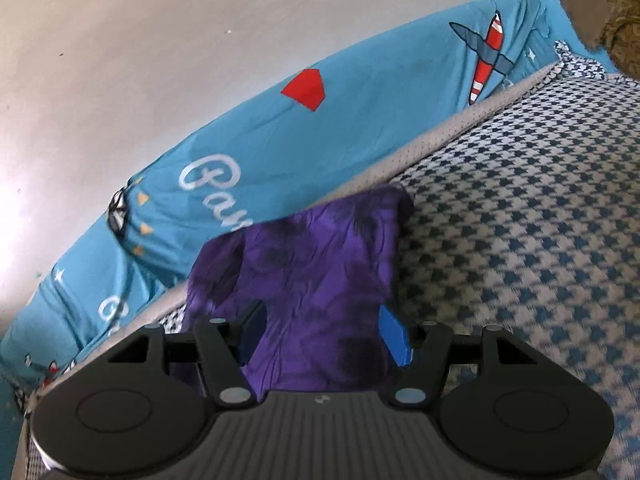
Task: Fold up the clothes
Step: 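Lower the end onto the bundle and open the right gripper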
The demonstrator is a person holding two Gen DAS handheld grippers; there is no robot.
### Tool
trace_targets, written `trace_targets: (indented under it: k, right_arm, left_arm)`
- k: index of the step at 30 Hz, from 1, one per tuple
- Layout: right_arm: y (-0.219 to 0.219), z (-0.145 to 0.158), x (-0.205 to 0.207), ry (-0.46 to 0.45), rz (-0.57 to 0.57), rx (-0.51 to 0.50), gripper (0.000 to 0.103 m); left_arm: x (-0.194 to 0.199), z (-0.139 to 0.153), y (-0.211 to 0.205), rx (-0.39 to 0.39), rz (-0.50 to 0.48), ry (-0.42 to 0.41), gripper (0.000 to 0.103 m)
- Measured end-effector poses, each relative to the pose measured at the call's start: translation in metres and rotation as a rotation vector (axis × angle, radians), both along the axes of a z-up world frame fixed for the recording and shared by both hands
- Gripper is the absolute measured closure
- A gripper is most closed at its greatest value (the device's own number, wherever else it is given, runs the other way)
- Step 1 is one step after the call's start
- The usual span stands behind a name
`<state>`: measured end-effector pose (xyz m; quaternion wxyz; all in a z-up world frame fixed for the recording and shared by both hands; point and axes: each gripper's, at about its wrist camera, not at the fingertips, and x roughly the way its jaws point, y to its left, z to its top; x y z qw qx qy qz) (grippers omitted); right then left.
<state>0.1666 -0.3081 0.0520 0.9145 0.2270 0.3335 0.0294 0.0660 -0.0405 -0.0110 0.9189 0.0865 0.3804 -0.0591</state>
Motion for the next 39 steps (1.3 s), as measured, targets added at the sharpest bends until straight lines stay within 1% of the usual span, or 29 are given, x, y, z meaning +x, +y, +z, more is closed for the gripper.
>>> trace_targets:
  k: [6,9,13,19,24,28,37,39]
  right_arm:
    - [0.003,-0.004,-0.034,0.02,0.014,0.021,0.039]
    - [0.004,-0.007,-0.05,0.027,0.023,0.027,0.038]
    - [0.008,-0.013,-0.071,0.04,0.039,0.027,0.038]
    - [0.016,-0.023,-0.1,0.063,0.075,0.02,0.038]
    - [0.025,-0.03,-0.123,0.068,0.117,0.003,0.038]
    - [0.033,-0.037,-0.14,0.08,0.154,-0.005,0.038]
    - [0.064,-0.045,-0.171,0.112,0.265,-0.068,0.038]
    - [0.069,-0.046,-0.177,0.104,0.279,-0.087,0.038]
  left_arm:
    - [-0.019,-0.002,0.002,-0.01,-0.01,-0.002,0.0]
    - [-0.028,-0.002,0.003,0.0,0.01,0.0,0.0]
    - [-0.04,-0.002,0.008,-0.052,0.039,0.023,0.0]
    - [-0.057,-0.002,0.015,-0.048,0.078,0.009,0.0]
    - [-0.069,-0.003,0.022,-0.06,0.103,0.012,0.0]
    - [-0.076,-0.005,0.024,-0.051,0.115,0.012,0.0]
    - [-0.088,-0.01,0.026,-0.033,0.133,0.025,0.0]
    - [-0.089,-0.012,0.027,-0.029,0.139,0.037,0.0]
